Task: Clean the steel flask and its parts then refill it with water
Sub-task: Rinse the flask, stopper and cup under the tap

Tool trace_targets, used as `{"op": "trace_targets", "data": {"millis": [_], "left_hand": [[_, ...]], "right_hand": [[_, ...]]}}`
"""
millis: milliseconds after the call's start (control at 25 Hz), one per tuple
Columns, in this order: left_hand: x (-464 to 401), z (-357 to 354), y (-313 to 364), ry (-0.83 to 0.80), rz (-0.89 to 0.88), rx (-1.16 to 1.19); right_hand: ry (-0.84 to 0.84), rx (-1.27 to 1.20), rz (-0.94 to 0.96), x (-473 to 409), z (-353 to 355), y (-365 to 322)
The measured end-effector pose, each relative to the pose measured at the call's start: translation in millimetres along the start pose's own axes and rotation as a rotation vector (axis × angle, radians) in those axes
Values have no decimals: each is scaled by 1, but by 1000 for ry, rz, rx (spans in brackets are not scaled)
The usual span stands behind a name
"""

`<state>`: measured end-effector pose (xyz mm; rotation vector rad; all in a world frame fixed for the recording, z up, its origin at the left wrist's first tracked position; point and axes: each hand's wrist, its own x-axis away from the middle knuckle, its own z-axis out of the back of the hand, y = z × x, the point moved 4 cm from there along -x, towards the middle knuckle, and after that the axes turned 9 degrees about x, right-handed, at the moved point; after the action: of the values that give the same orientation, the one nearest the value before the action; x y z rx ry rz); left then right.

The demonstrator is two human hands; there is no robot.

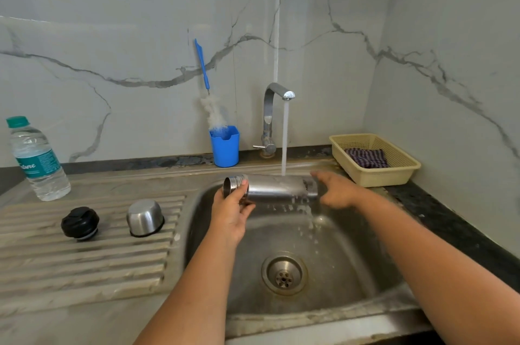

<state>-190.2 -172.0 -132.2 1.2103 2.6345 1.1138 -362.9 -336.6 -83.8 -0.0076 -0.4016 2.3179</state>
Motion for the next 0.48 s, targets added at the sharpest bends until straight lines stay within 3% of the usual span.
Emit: {"op": "trace_targets", "data": {"millis": [80, 120, 280, 400, 480], "left_hand": [[3, -5, -1, -40, 4, 65], [4, -7, -4, -48, 19, 107], [4, -9, -8, -78, 80, 220], [-2, -3, -11, -67, 145, -20], [-4, 4, -12, 5, 173, -154]], "right_hand": [[-14, 65, -47, 9, -7, 0], [1, -68, -65, 10, -9, 0], [147, -978, -216, -3, -22, 2], [314, -984, -251, -12, -24, 11], [313, -1029, -203, -12, -24, 15]]}}
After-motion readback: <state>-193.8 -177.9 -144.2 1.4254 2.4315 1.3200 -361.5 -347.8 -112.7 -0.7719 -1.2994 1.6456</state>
